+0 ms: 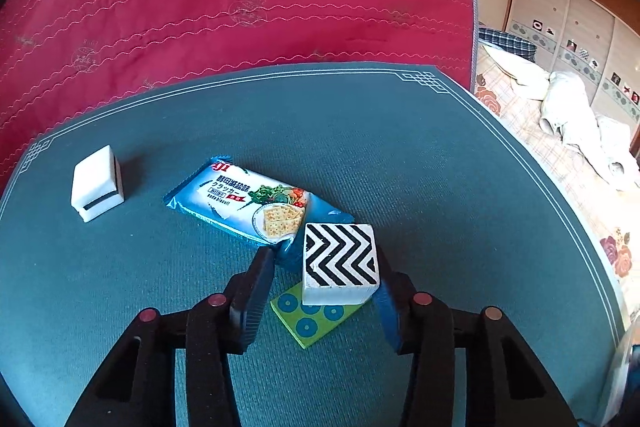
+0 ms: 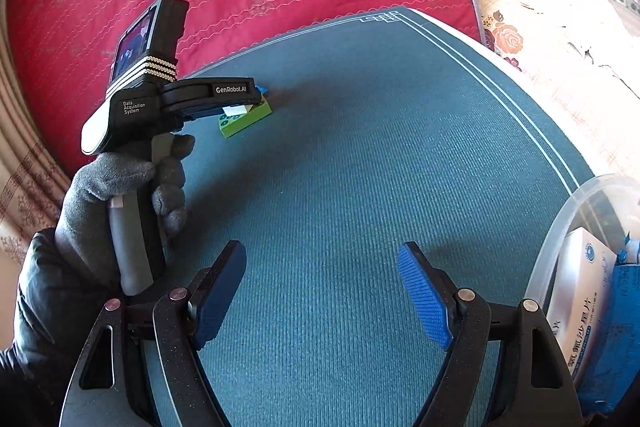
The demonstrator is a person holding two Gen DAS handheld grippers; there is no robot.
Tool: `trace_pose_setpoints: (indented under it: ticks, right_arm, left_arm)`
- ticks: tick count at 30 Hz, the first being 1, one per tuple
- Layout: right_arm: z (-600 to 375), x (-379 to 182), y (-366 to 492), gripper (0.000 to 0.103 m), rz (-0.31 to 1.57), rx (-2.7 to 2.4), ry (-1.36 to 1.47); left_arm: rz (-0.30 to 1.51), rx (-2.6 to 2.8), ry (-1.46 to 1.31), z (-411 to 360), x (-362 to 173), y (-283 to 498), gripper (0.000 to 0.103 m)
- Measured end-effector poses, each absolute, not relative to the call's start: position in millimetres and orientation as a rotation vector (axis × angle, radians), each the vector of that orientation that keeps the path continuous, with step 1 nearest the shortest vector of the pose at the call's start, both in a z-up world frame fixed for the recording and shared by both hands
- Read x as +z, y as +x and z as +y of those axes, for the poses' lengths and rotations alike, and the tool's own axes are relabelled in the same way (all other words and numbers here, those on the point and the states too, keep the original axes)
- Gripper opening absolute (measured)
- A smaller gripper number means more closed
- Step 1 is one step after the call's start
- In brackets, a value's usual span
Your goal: Organize objects
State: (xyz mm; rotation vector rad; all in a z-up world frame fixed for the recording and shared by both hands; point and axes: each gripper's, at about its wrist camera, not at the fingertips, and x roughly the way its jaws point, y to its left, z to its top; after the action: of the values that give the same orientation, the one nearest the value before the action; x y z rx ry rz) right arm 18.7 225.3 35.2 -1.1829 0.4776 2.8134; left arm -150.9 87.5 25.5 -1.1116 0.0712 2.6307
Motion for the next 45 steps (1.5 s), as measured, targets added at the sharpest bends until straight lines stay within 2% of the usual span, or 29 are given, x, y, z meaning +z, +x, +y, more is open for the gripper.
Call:
trace_pose_setpoints:
  ticks: [3,14,17,19,24,30,37,45]
  right_arm:
    - [221,34,15,0.079,0.477,2.819,-1.193]
    - [207,32,-11,0.079,0.488,2.809,-1.238]
    - [202,34,-21,0.079,0.461,2.815,-1.219]
    - [200,36,-30,0.079,0.465,2.819,-1.204]
    - [194,39,-55,0.079,0.466,2.831,-1.176]
    - [184,43,-82,0.079,0.411,2.831,-1.164]
    - [174,41,-120,0.079,0.335,2.848,-1.202]
    - [160,35,-164,0.080,0.085,2.856,-1.238]
  left_arm:
    - [0.061,2.611,-1.111,84,26,-150,0.039]
    - [-0.031,2.632,-1.068,56,53,-145,0.037]
    - [-0.080,2.650,-1.054,42,61,-147,0.036]
    - [-0.120,2.663,-1.043,31,66,-148,0.031]
    - [-0.216,2.676,-1.024,7,77,-151,0.031]
    - [-0.211,2.719,-1.037,-13,81,-154,0.031]
    - [-0.287,2.740,-1.096,-39,75,-161,0.031]
    - [-0.286,2.727,-1.079,-38,76,-159,0.031]
